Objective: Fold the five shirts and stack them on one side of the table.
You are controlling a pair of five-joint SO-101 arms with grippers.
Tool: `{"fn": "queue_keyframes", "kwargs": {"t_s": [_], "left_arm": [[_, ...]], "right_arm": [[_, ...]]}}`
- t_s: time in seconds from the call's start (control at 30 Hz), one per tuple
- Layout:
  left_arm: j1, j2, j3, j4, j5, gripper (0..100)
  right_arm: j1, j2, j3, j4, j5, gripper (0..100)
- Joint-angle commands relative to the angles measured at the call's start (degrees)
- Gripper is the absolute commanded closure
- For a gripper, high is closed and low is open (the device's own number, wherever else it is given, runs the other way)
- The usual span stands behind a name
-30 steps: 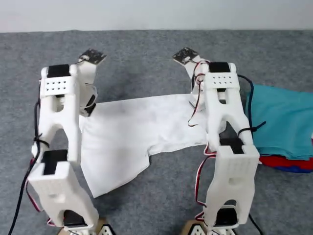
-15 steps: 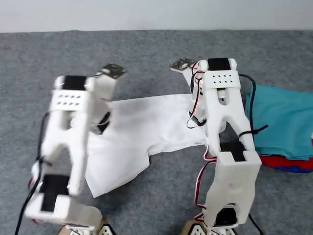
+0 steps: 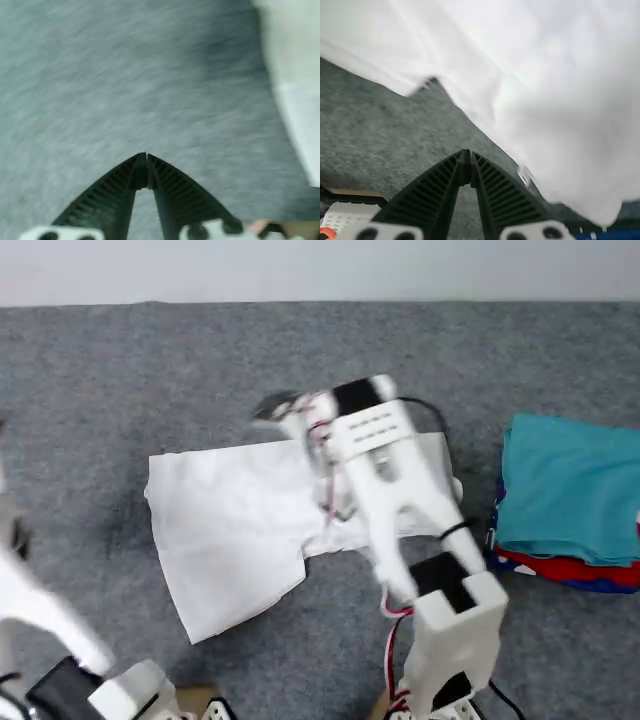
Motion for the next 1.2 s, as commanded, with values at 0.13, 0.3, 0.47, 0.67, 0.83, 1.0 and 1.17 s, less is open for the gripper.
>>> {"fn": "queue_keyframes", "kwargs": {"t_s": [0.13, 0.3, 0.47, 0.67, 0.83, 1.0, 1.17], "left_arm": [[-12.92, -2.37, 7.34, -7.38, -5.71, 99], [-17.05, -2.37, 13.76, -12.66, -6.68, 99], [-16.62, -2.37, 17.27, -15.65, -6.68, 99], [-13.8, -2.46, 21.05, -16.35, -6.51, 99], [-12.22, -2.46, 23.69, -16.62, -6.42, 99], [-12.57, -2.73, 26.07, -18.73, -6.42, 99], [-16.0, -2.99, 25.98, -18.81, -6.42, 99]], "right_arm": [[-16.04, 0.22, -0.35, -4.97, -3.52, 99.0], [-21.58, 1.98, -0.35, -9.01, -10.99, 96.1], [-25.63, 2.15, -0.35, -9.19, -25.85, 83.4], [-30.46, 2.24, -0.35, -13.93, -30.95, 89.6], [-33.71, 2.68, -0.35, -17.19, -30.86, 90.1], [-35.56, 7.25, -0.44, -18.15, -31.03, 90.1], [-36.88, 11.21, -0.44, -18.68, -31.03, 90.1]]}}
